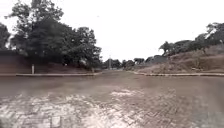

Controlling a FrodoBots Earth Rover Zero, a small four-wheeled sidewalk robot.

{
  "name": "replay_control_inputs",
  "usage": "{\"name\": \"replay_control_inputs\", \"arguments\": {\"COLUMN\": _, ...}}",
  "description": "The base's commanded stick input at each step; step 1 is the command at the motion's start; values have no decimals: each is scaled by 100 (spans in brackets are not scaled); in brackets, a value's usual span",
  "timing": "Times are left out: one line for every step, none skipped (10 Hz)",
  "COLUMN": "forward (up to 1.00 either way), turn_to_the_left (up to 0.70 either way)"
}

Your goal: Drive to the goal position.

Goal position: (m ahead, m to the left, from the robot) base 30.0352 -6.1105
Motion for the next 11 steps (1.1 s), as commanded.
{"name": "replay_control_inputs", "arguments": {"forward": 70, "turn_to_the_left": 0}}
{"name": "replay_control_inputs", "arguments": {"forward": 70, "turn_to_the_left": 0}}
{"name": "replay_control_inputs", "arguments": {"forward": 70, "turn_to_the_left": 0}}
{"name": "replay_control_inputs", "arguments": {"forward": 70, "turn_to_the_left": 0}}
{"name": "replay_control_inputs", "arguments": {"forward": 70, "turn_to_the_left": -27}}
{"name": "replay_control_inputs", "arguments": {"forward": 70, "turn_to_the_left": -27}}
{"name": "replay_control_inputs", "arguments": {"forward": 70, "turn_to_the_left": -27}}
{"name": "replay_control_inputs", "arguments": {"forward": 70, "turn_to_the_left": -27}}
{"name": "replay_control_inputs", "arguments": {"forward": 70, "turn_to_the_left": -27}}
{"name": "replay_control_inputs", "arguments": {"forward": 70, "turn_to_the_left": -27}}
{"name": "replay_control_inputs", "arguments": {"forward": 70, "turn_to_the_left": -27}}
